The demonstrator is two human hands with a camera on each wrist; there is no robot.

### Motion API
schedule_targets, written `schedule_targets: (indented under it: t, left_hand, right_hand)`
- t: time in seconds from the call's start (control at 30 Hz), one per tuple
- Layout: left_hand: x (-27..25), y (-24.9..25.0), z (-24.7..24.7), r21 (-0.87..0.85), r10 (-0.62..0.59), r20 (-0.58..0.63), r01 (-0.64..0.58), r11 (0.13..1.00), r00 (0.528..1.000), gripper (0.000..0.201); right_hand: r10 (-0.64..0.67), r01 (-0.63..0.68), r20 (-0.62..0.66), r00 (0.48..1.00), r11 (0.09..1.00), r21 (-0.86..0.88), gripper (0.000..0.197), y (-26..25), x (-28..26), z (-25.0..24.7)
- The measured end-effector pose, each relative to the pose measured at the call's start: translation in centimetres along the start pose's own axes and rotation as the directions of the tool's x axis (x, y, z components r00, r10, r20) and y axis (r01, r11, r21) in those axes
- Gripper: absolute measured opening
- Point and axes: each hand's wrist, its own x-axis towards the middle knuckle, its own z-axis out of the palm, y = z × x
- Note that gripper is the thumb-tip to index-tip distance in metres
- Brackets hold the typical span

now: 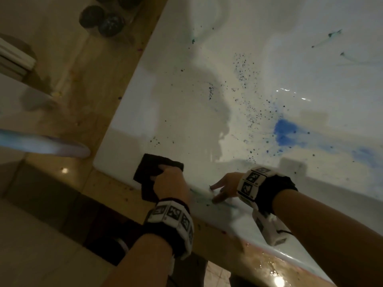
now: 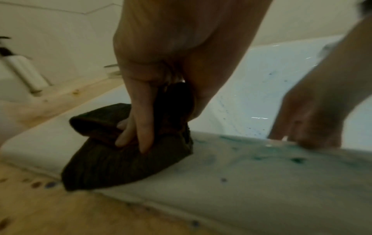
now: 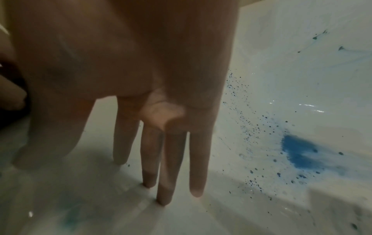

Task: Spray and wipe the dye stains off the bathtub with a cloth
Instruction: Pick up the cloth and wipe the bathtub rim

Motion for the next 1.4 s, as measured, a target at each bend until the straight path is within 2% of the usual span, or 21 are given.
schedule_targets:
  t: [0.07, 0.13, 0.2, 0.3, 0.4, 0.47, 0.53, 0.6, 0.73, 0.87, 0.97, 1.03, 1.1, 1.13, 1.17, 1.23, 1.27, 1.3, 1.37, 1.4]
  left_hand:
    - [-0.9, 0.4, -0.1, -0.059, 0.038, -0.032, -0.040, 0.997, 0.999, 0.052]
    - [-1.3, -0.5, -1.4, -0.242, 0.090, -0.096, -0.111, 0.964, 0.991, 0.040]
    - [-1.2, -2.6, -3.3, -0.373, 0.082, -0.184, -0.147, 0.916, 0.979, 0.034]
    - [-0.1, -5.9, -5.0, -0.311, -0.038, -0.258, -0.046, 0.949, 0.965, 0.037]
    - [0.2, -6.2, -3.1, -0.222, -0.057, -0.159, 0.020, 0.975, 0.986, 0.036]
    - [-0.8, -4.9, -0.9, -0.175, -0.067, -0.098, 0.049, 0.983, 0.993, 0.034]
    - [-2.1, -3.5, 0.7, -0.194, -0.099, -0.090, 0.080, 0.978, 0.991, 0.034]
    - [-3.2, -2.6, 1.4, -0.198, -0.061, -0.111, 0.038, 0.980, 0.992, 0.031]
    - [-4.5, -1.5, 1.9, -0.164, 0.097, -0.174, -0.126, 0.978, 0.980, 0.024]
    - [-5.3, -1.0, 2.6, -0.274, 0.186, -0.189, -0.234, 0.933, 0.964, 0.020]
    - [-6.2, -0.9, 3.0, -0.346, 0.266, -0.150, -0.303, 0.888, 0.952, 0.026]
    - [-6.2, -0.6, 2.6, -0.383, 0.297, -0.066, -0.299, 0.874, 0.953, 0.035]
    - [-5.6, -0.6, 1.6, -0.391, 0.358, 0.073, -0.303, 0.869, 0.931, 0.047]
    - [-5.3, -0.9, 0.7, -0.394, 0.400, 0.173, -0.309, 0.866, 0.900, 0.047]
    - [-5.0, -1.3, -0.4, -0.400, 0.428, 0.281, -0.301, 0.866, 0.859, 0.043]
    - [-4.0, -2.7, -2.6, -0.311, 0.416, 0.442, -0.299, 0.902, 0.794, 0.033]
    - [-3.2, -3.7, -3.5, -0.212, 0.379, 0.456, -0.315, 0.925, 0.805, 0.032]
    - [-2.3, -4.8, -4.4, -0.105, 0.336, 0.417, -0.322, 0.941, 0.845, 0.032]
    - [-0.3, -6.8, -5.5, 0.021, 0.257, 0.236, -0.269, 0.963, 0.937, 0.031]
    - [0.7, -7.6, -5.4, 0.038, 0.232, 0.140, -0.240, 0.970, 0.963, 0.029]
  right_hand:
    - [0.009, -0.009, -0.017, 1.000, 1.000, 0.016, 0.063, 0.1, -0.4, -0.2]
    - [0.021, -0.018, -0.055, 0.998, 0.998, 0.052, 0.059, 0.8, -0.9, -0.7]
    - [0.050, -0.040, -0.111, 0.993, 0.995, 0.088, 0.053, 1.8, -1.4, -1.4]
    - [0.090, -0.065, -0.180, 0.979, 0.988, 0.143, 0.044, 3.3, -2.3, -2.3]
    - [0.176, -0.136, -0.259, 0.950, 0.977, 0.162, 0.044, 3.6, -2.4, -2.6]
    - [0.180, -0.112, -0.279, 0.943, 0.964, 0.242, 0.039, 3.3, -2.6, -2.3]
    - [0.171, -0.057, -0.306, 0.937, 0.936, 0.348, 0.038, 3.0, -3.1, -1.6]
    - [0.156, -0.036, -0.322, 0.934, 0.936, 0.350, 0.041, 2.8, -4.1, -0.7]
    - [0.134, -0.052, -0.354, 0.926, 0.972, 0.231, 0.052, 2.9, -5.7, 1.1]
    - [0.089, -0.006, -0.418, 0.904, 0.981, 0.196, 0.046, 2.7, -7.3, 2.1]
    - [0.054, 0.079, -0.497, 0.866, 0.967, 0.242, 0.039, 2.0, -7.6, 2.7]
    - [0.015, 0.173, -0.580, 0.814, 0.948, 0.266, 0.035, 1.4, -7.2, 2.9]
    - [-0.103, 0.275, -0.643, 0.759, 0.946, 0.174, 0.042, 0.6, -6.8, 3.0]
    - [-0.198, 0.313, -0.639, 0.743, 0.947, 0.070, 0.048, 0.0, -6.4, 3.1]
    - [-0.301, 0.344, -0.609, 0.734, 0.938, -0.049, 0.054, -0.8, -6.1, 3.2]
    - [-0.453, 0.350, -0.471, 0.757, 0.890, -0.292, 0.063, -2.5, -5.2, 3.6]
    - [-0.485, 0.332, -0.393, 0.781, 0.856, -0.397, 0.066, -3.5, -4.6, 3.8]
    - [-0.495, 0.313, -0.335, 0.802, 0.825, -0.470, 0.068, -4.3, -4.0, 4.1]
    - [-0.479, 0.270, -0.295, 0.827, 0.798, -0.539, 0.071, -5.8, -3.0, 4.5]
    - [-0.468, 0.239, -0.305, 0.829, 0.791, -0.563, 0.072, -6.3, -2.6, 4.8]
